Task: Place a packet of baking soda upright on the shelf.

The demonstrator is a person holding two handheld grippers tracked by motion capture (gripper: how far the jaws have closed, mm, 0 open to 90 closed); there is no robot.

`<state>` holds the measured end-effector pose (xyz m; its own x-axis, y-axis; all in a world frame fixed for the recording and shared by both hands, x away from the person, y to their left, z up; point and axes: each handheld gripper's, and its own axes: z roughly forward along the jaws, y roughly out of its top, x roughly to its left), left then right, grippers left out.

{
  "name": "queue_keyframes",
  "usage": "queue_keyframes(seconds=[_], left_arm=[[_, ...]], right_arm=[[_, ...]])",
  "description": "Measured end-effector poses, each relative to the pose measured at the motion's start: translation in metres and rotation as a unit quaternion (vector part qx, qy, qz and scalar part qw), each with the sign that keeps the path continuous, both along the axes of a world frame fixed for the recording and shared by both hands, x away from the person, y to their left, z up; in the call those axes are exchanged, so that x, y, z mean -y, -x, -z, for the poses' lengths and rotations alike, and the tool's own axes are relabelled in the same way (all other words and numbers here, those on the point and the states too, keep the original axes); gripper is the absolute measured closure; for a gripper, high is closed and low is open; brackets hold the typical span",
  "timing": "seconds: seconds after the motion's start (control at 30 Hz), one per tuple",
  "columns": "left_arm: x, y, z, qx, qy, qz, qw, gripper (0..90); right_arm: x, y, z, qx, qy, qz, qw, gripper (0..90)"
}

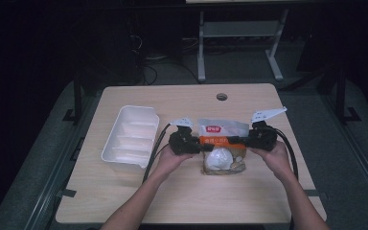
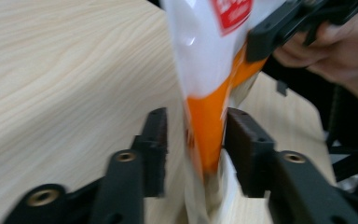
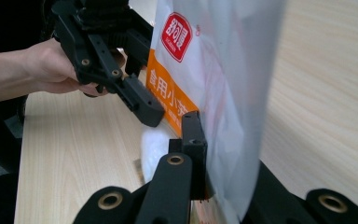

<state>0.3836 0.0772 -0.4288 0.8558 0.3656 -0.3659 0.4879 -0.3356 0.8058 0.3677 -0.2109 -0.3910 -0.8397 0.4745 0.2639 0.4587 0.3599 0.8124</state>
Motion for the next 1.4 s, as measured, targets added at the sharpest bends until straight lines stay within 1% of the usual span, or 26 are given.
queue_keyframes(seconds=[0.03, 0.07, 0.1, 0.17, 0.23, 0.3, 0.33, 0.37, 0.4, 0.5, 0.53, 0.57, 0.6, 0.63, 0.67, 0.7, 0.83, 0.9, 1.0, 1.03, 1.17, 1.27, 1.33, 1.4], left_arm=[[0.0, 0.0, 0.0, 0.0, 0.0, 0.0, 1.0, 53.5], [-0.001, 0.003, -0.001, 0.009, -0.008, -0.006, 0.9999, 53.5], [-0.002, 0.005, -0.002, 0.016, -0.013, -0.012, 0.9997, 48.3], [-0.005, 0.01, -0.002, 0.027, -0.027, -0.017, 0.9991, 46.8], [-0.007, 0.015, -0.003, 0.037, -0.041, -0.016, 0.9983, 43.4], [-0.008, 0.02, -0.003, 0.044, -0.048, -0.017, 0.9977, 39.4], [-0.009, 0.024, -0.003, 0.05, -0.053, -0.013, 0.9973, 37.0], [-0.009, 0.024, -0.003, 0.05, -0.053, -0.013, 0.9973, 36.8], [-0.009, 0.028, -0.003, 0.053, -0.058, -0.011, 0.9969, 36.8], [-0.01, 0.037, -0.001, 0.064, -0.073, -0.005, 0.9952, 31.9], [-0.011, 0.042, 0.0, 0.069, -0.08, 0.0, 0.9944, 30.8], [-0.011, 0.042, 0.0, 0.069, -0.08, 0.0, 0.9944, 30.1], [-0.012, 0.047, 0.001, 0.072, -0.083, 0.003, 0.9939, 30.1], [-0.012, 0.05, 0.002, 0.076, -0.086, 0.005, 0.9934, 29.3], [-0.014, 0.057, 0.003, 0.084, -0.091, 0.011, 0.9922, 28.5], [-0.014, 0.057, 0.003, 0.084, -0.091, 0.011, 0.9922, 28.2], [-0.018, 0.07, 0.004, 0.096, -0.099, 0.021, 0.9902, 27.0], [-0.021, 0.076, 0.003, 0.104, -0.104, 0.026, 0.9887, 26.2], [-0.024, 0.085, 0.003, 0.112, -0.109, 0.033, 0.9872, 25.5], [-0.026, 0.088, 0.003, 0.115, -0.113, 0.037, 0.9863, 25.1], [-0.032, 0.098, 0.006, 0.121, -0.115, 0.042, 0.985, 24.3], [-0.038, 0.102, 0.008, 0.12, -0.113, 0.041, 0.9854, 23.9], [-0.042, 0.103, 0.009, 0.122, -0.115, 0.038, 0.9851, 23.7], [-0.046, 0.104, 0.01, 0.119, -0.117, 0.036, 0.9853, 23.3]], right_arm=[[0.001, 0.002, -0.003, 0.005, -0.001, 0.001, 1.0, 89.5], [0.001, 0.002, -0.003, 0.005, -0.001, 0.001, 1.0, 89.5], [0.005, 0.005, -0.008, 0.01, -0.007, 0.002, 0.9999, 89.5], [0.006, 0.006, -0.01, 0.014, -0.006, 0.005, 0.9999, 89.5], [0.009, 0.008, -0.016, 0.021, -0.003, 0.012, 0.9997, 89.5], [0.011, 0.01, -0.022, 0.029, 0.003, 0.018, 0.9994, 89.6], [0.011, 0.01, -0.027, 0.032, 0.011, 0.024, 0.9991, 89.6], [0.011, 0.01, -0.027, 0.032, 0.011, 0.024, 0.9991, 89.6], [0.012, 0.01, -0.028, 0.034, 0.012, 0.025, 0.999, 89.6], [0.01, 0.009, -0.035, 0.033, 0.028, 0.034, 0.9985, 89.6], [0.008, 0.008, -0.036, 0.035, 0.03, 0.034, 0.9984, 89.6], [0.008, 0.008, -0.036, 0.035, 0.03, 0.034, 0.9984, 89.6], [0.007, 0.008, -0.037, 0.034, 0.031, 0.033, 0.9984, 89.6], [0.005, 0.007, -0.039, 0.035, 0.029, 0.033, 0.9984, 89.6], [0.001, 0.006, -0.042, 0.035, 0.028, 0.032, 0.9985, 89.6], [0.001, 0.006, -0.042, 0.035, 0.028, 0.032, 0.9985, 89.6], [-0.01, 0.002, -0.049, 0.034, 0.025, 0.029, 0.9987, 89.6], [-0.017, -0.001, -0.052, 0.031, 0.024, 0.027, 0.9989, 89.6], [-0.029, -0.007, -0.056, 0.032, 0.024, 0.027, 0.9988, 89.6], [-0.032, -0.009, -0.057, 0.03, 0.022, 0.027, 0.999, 89.6], [-0.052, -0.018, -0.063, 0.036, 0.018, 0.021, 0.999, 89.6], [-0.065, -0.025, -0.067, 0.036, 0.019, 0.017, 0.999, 89.6], [-0.075, -0.03, -0.069, 0.035, 0.017, 0.013, 0.9992, 89.6], [-0.083, -0.034, -0.071, 0.035, 0.017, 0.008, 0.9992, 89.6]])
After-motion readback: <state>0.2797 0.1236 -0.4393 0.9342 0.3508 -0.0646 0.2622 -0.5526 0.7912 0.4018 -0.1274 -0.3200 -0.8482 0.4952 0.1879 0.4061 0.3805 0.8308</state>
